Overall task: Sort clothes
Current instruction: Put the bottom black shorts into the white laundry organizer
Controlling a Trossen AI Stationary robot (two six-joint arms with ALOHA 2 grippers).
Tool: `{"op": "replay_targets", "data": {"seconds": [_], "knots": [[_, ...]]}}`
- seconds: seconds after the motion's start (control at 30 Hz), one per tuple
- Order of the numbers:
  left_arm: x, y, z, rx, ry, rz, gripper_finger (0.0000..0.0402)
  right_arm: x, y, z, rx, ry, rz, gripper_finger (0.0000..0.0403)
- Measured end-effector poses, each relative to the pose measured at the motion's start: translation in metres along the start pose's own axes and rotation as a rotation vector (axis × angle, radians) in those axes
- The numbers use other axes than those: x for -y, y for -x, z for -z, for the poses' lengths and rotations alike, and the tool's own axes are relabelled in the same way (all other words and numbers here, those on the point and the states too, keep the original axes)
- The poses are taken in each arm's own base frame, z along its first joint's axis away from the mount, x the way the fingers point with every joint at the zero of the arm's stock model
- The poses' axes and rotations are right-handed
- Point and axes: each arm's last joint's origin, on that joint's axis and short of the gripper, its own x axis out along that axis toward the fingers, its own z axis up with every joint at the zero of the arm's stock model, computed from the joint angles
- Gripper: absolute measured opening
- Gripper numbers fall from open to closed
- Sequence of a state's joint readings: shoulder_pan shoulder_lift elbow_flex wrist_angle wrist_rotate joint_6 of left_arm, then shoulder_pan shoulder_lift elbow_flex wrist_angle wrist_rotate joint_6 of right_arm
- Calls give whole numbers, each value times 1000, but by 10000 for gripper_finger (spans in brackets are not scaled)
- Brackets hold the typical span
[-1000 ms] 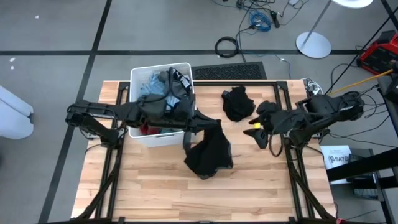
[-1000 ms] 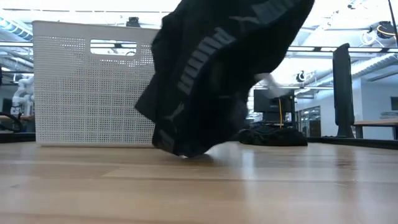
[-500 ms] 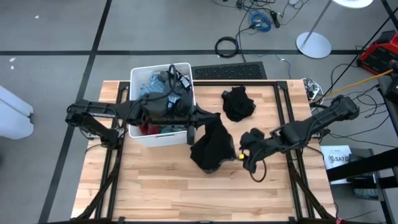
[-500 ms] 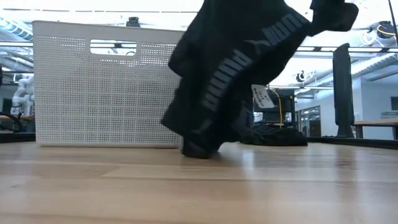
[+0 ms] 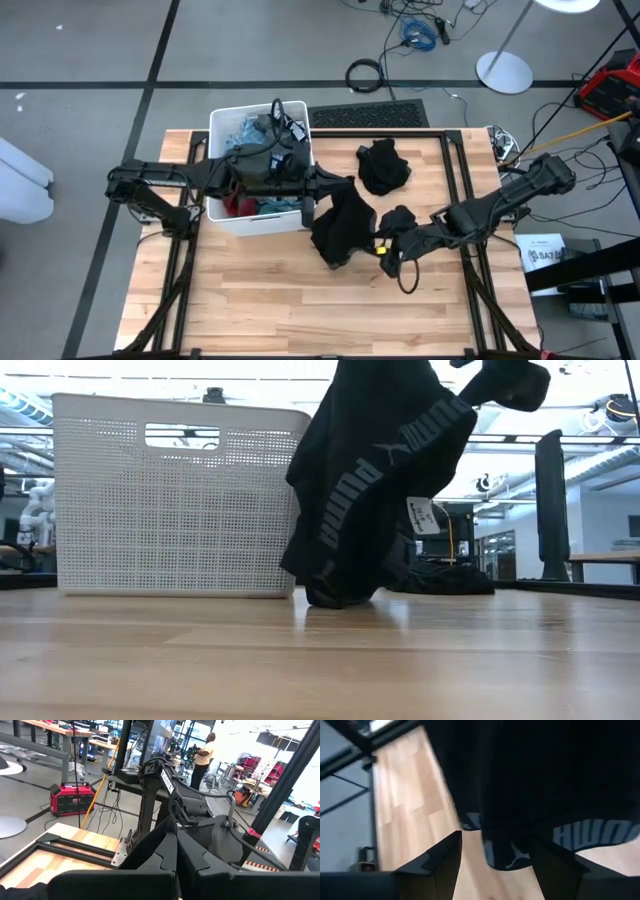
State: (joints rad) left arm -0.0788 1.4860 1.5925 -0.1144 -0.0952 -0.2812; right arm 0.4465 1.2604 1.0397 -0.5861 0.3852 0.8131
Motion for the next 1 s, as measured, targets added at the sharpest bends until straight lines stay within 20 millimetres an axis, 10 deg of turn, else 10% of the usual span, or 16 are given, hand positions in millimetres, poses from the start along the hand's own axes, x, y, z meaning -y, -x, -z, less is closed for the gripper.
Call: {"op": "replay_targets", "data": {"seconds": [0.5,0.73,1.0], "knots": [[0,0,0,-7,-7,16,0,-2,-42,5,64,32,180,204],[0,0,1,-13,-6,16,0,3,-44,-1,44,0,160,25],[-1,0,1,-12,-8,13,9,-6,1,-31,60,-12,2,3]]}}
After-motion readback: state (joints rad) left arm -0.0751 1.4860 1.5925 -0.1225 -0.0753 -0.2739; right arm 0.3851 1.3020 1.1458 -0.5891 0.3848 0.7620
